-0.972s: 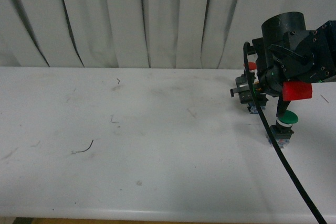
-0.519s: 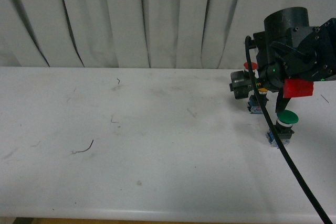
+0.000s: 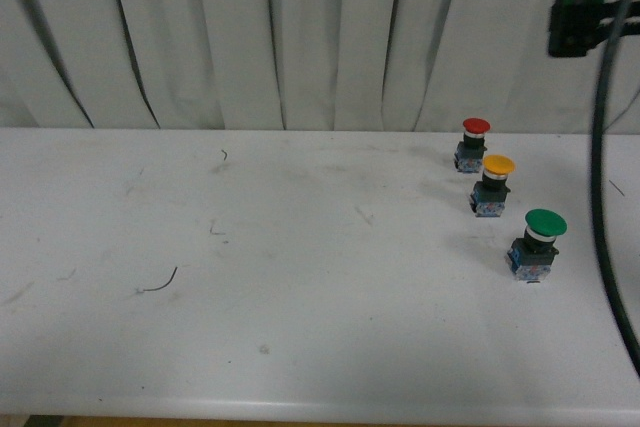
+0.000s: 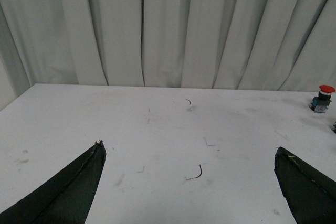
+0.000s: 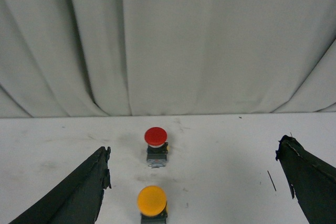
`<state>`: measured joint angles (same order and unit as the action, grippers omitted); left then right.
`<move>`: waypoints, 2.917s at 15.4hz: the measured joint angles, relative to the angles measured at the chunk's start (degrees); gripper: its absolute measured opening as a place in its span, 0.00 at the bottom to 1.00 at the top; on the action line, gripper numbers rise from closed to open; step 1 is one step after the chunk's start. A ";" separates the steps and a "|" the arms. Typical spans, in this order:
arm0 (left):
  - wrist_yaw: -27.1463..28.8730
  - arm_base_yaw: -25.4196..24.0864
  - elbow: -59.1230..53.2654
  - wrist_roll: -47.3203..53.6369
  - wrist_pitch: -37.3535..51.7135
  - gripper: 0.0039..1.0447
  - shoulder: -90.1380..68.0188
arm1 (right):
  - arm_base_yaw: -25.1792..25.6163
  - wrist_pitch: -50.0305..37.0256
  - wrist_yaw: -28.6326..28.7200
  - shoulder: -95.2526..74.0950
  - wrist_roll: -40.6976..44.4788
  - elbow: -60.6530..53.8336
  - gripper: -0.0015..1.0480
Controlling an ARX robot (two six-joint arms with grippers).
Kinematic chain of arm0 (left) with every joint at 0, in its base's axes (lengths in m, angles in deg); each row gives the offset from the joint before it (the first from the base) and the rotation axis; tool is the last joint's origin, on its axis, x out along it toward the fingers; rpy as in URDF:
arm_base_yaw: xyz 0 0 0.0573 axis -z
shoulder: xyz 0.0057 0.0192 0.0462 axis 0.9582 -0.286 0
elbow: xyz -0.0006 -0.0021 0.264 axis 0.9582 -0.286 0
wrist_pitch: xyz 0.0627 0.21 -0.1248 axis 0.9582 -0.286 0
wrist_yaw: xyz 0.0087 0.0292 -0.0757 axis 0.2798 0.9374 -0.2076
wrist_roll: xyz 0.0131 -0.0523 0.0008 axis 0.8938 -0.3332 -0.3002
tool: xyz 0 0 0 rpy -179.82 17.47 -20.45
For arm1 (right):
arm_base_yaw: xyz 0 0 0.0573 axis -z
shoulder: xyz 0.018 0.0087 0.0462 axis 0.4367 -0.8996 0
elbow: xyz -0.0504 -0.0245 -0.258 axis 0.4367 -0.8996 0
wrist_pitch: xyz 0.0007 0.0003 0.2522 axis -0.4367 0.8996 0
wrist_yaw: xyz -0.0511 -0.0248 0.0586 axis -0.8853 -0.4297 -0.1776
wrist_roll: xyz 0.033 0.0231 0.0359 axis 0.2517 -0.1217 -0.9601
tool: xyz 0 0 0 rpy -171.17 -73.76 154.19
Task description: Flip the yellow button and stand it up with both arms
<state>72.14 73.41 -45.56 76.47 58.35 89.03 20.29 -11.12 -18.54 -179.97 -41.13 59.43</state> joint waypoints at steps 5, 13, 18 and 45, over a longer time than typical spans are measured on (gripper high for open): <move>0.00 0.00 0.00 0.00 -0.02 0.94 0.00 | -1.64 0.13 -1.55 38.18 -1.03 -31.32 0.67; 0.00 0.00 0.00 0.00 0.00 0.94 0.00 | 0.31 8.85 0.66 67.63 -0.81 -50.36 0.02; 0.00 0.02 0.00 0.00 0.00 0.94 0.00 | 5.62 13.09 5.88 75.82 -0.76 -53.99 0.02; 0.00 0.02 0.00 0.00 0.00 0.94 0.00 | 5.62 35.47 5.88 102.01 -0.74 -57.07 0.38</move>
<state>72.14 73.44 -45.56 76.47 58.35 89.03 25.90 24.36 -12.66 -77.96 -41.87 2.36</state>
